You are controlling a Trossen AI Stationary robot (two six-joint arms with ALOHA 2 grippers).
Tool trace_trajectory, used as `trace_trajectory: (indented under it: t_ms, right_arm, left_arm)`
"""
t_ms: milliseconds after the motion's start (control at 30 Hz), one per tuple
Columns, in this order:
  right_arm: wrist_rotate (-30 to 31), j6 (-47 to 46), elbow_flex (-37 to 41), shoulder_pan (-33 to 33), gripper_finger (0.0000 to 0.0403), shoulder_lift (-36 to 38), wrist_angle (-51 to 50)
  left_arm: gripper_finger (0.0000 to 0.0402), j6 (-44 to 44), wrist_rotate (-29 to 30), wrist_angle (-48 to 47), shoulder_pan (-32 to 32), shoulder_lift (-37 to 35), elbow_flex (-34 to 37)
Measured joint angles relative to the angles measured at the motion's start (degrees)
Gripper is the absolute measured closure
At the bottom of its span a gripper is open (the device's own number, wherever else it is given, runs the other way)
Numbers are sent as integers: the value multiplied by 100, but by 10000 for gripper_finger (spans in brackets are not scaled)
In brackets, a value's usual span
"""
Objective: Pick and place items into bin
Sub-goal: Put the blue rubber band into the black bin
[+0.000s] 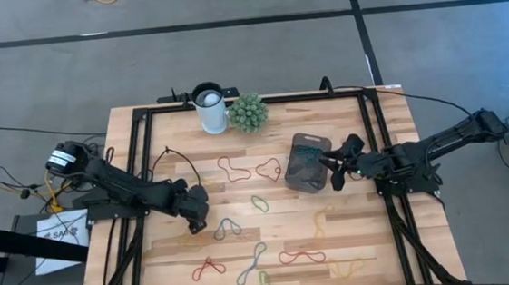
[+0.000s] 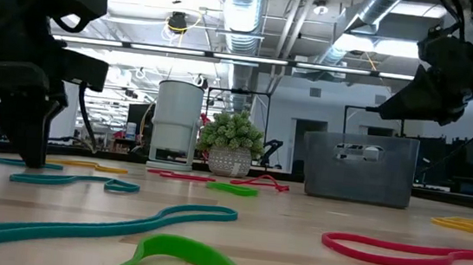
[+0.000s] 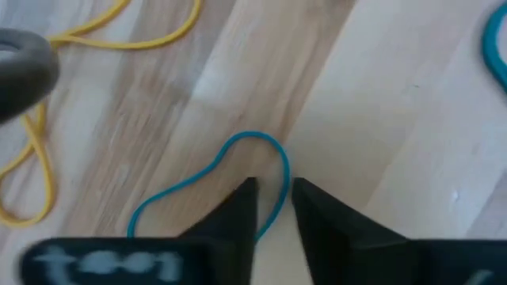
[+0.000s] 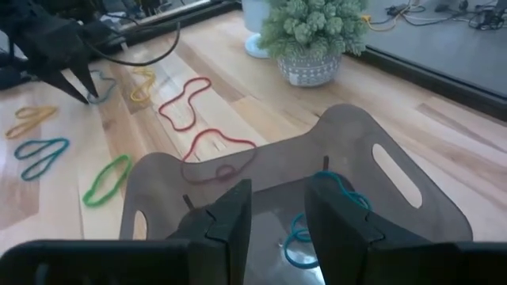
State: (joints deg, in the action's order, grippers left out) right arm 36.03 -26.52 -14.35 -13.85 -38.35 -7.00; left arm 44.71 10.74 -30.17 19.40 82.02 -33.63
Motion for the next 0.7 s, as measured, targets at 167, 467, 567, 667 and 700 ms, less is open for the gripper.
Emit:
trace_trajectory:
  t_ms: [167, 467, 567, 667, 700]
  right_arm:
    - [-13, 0, 0, 0, 291, -34, 11]
    - [-13, 0, 0, 0, 291, -32, 30]
    - [-9, 0, 0, 0, 291, -32, 73]
    - [-9, 1, 0, 0, 291, -32, 102]
    - [-9, 2, 2, 0, 291, -32, 122]
  left_arm:
    - [394, -476, 26, 326, 0, 0, 1]
    - [401, -1582, 523, -842, 0, 27, -1631]
    - [401, -2488, 1016, -899, -37, 22, -2338]
    - [401, -3570, 1410, -892, -196, 24, -3069]
    - [401, -3926, 1473, -866, -270, 20, -3296]
